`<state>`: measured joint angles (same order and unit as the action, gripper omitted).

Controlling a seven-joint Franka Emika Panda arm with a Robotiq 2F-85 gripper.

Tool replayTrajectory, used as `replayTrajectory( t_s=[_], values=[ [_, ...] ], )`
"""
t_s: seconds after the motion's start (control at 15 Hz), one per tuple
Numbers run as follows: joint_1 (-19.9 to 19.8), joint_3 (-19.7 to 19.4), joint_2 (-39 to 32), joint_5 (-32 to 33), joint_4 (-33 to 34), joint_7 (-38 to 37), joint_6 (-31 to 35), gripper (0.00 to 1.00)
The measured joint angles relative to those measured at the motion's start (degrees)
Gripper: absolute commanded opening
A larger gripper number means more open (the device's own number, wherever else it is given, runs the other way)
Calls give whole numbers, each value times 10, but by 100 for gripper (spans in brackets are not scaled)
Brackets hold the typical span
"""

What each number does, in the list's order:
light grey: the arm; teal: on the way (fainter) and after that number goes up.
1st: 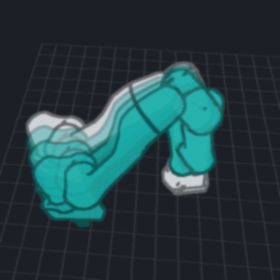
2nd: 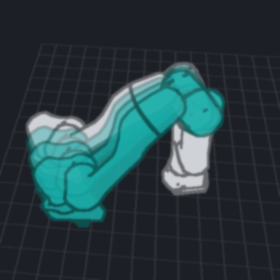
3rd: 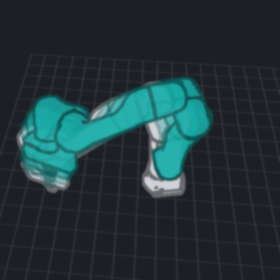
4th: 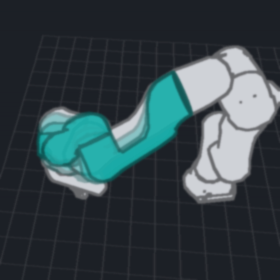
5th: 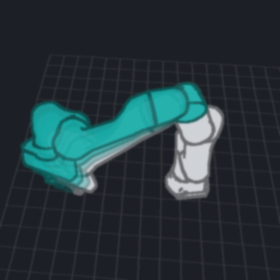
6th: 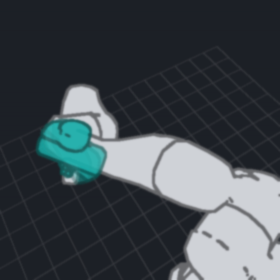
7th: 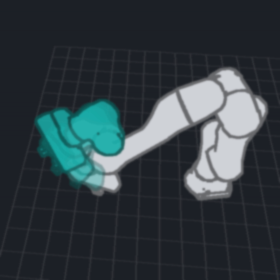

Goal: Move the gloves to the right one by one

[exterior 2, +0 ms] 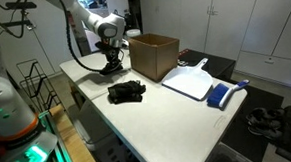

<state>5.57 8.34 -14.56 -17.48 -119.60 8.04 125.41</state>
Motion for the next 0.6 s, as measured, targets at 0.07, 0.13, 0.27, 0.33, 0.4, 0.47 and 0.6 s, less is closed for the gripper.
replayTrajectory(
  t_s=[0.07, 0.13, 0.27, 0.33, 0.4, 0.47, 0.6],
  values=[
    [-3, 0, 4, 0, 1, 0, -10, 0],
    [-5, -1, 12, 0, 2, 0, -22, 2],
    [-10, -1, 37, -3, 1, 0, -71, 2],
    [-13, -2, 56, -4, 1, 0, -106, 2],
    [-15, -5, 78, -1, -2, -3, -135, 2],
    [-16, -10, 102, 5, -8, -6, -158, 2],
    [-21, -24, 153, 31, -25, -22, -176, 2]
  ],
)
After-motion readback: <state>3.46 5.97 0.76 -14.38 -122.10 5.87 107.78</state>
